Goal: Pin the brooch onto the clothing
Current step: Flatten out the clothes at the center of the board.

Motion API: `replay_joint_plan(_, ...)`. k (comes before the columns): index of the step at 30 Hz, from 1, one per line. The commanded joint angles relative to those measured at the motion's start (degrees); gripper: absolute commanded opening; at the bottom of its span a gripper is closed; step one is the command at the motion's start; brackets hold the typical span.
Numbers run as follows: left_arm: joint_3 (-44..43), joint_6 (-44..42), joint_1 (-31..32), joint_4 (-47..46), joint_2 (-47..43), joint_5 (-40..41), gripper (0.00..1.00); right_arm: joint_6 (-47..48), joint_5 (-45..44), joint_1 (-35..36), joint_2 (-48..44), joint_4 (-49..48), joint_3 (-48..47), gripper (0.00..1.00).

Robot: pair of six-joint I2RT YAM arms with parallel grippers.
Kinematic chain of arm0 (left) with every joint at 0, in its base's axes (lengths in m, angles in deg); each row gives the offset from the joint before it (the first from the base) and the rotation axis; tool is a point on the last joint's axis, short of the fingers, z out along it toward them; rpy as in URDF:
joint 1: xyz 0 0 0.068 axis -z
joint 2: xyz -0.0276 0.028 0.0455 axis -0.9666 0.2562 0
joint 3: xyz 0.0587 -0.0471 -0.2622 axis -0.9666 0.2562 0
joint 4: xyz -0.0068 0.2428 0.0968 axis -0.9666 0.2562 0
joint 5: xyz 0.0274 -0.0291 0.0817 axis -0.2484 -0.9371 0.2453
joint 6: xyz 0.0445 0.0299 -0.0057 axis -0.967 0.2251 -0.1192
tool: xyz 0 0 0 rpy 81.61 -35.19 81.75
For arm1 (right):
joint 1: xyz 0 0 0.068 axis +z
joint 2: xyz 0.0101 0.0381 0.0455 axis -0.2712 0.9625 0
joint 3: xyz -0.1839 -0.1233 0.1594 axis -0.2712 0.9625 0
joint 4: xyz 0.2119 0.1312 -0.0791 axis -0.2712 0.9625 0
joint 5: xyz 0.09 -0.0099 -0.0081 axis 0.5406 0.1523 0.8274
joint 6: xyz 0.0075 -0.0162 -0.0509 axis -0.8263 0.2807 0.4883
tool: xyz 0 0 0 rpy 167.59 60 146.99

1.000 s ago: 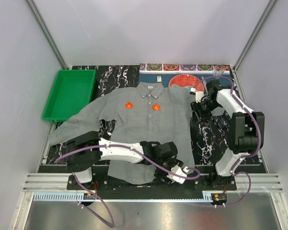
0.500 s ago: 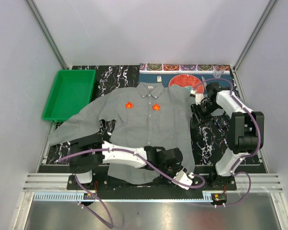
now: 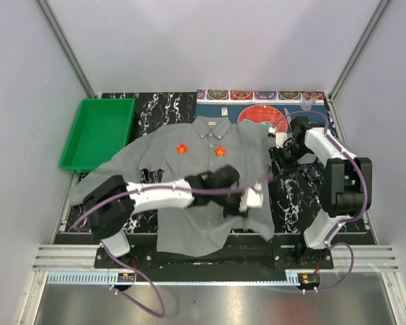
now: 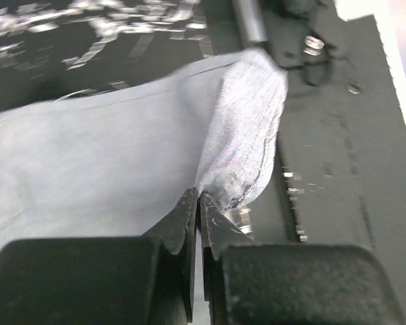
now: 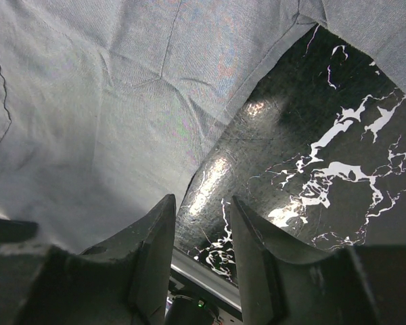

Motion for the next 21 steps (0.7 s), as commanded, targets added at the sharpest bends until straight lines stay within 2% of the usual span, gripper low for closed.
replay_joint_plan(1,-2.24,15.76,-11.30,-6.42,2.03,-13.85,0.12,-0.05,-0.17,-0.38,0.93,1.13,-2.50,0.45)
replay_joint_plan(2,-3.37,16.39,-13.76,-5.02,3.37,-15.25,0.28,-0.05,0.01,-0.38,1.19,1.31,-2.85,0.45)
replay_joint_plan(3,-3.39,16.48,-14.65,-5.00,4.17,-15.79,0.36,-0.05,0.01,-0.38,1.11,1.40,-3.03,0.45)
replay_joint_plan(5,-0.42,16.22,-15.45,-9.10,2.86,-14.66,0.46,0.04,-0.16,-0.38,1.28,1.57,-3.20,0.45)
replay_joint_plan(6,0.56,15.61,-15.36,-10.00,1.81,-14.39,0.58,0.22,-0.16,-0.38,1.37,1.57,-3.29,0.46)
replay_joint_plan(8,1.44,14.02,-14.23,-11.15,-0.30,-13.26,0.68,0.48,-0.52,-0.38,1.46,1.75,-3.47,0.46)
replay_joint_plan(13,-0.92,11.40,-11.59,-8.00,0.22,-13.43,0.73,1.10,-0.17,-0.46,1.46,2.27,-3.73,0.46)
replay_joint_plan(14,-0.49,10.34,-10.37,-4.94,-0.04,-12.99,0.74,1.27,0.53,-0.38,1.20,2.62,-3.90,0.45)
replay_joint_plan(17,3.90,8.83,-9.91,-5.26,-3.81,-11.93,0.73,3.20,4.22,-0.37,-0.03,4.55,-3.56,0.44)
replay_joint_plan(21,10.84,-0.09,-9.83,-2.11,-14.25,-10.44,0.74,6.01,8.79,0.67,-3.02,5.70,-1.01,0.48)
